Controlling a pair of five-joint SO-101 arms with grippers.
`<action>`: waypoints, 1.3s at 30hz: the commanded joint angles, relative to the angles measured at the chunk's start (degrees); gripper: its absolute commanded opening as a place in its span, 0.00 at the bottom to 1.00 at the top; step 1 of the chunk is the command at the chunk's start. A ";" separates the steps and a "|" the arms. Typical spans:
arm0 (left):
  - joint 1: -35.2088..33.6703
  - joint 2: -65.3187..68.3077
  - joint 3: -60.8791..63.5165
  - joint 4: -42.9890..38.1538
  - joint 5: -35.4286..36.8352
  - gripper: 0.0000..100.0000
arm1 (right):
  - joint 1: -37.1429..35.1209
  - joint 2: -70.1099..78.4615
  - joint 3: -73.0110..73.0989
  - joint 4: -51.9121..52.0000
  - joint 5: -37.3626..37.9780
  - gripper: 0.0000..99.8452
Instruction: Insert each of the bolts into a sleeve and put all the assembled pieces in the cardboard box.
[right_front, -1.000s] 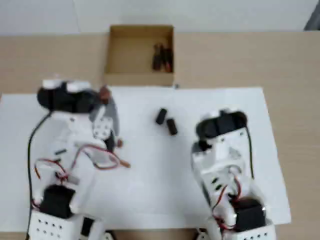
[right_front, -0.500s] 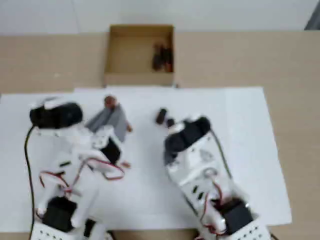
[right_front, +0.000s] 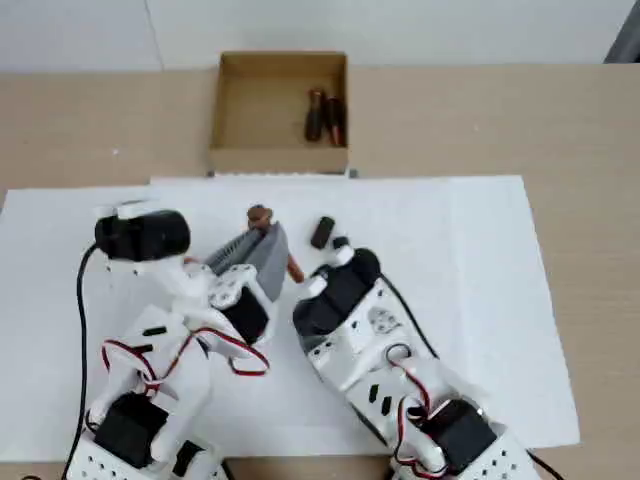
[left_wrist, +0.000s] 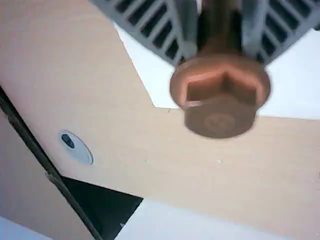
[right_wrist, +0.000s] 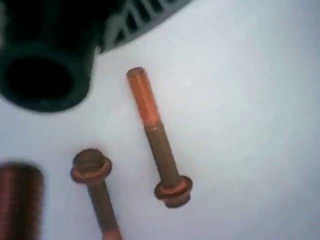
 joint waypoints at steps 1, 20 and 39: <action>1.58 -1.14 -0.31 -0.79 0.35 0.00 | -0.40 -0.40 -0.88 -2.51 1.93 0.00; 3.25 -1.14 2.51 2.46 0.00 0.00 | -0.22 -0.48 -3.08 -2.68 3.16 0.00; 9.85 -1.23 4.09 12.57 -1.93 0.00 | -0.22 -0.48 -3.34 -2.59 3.16 0.00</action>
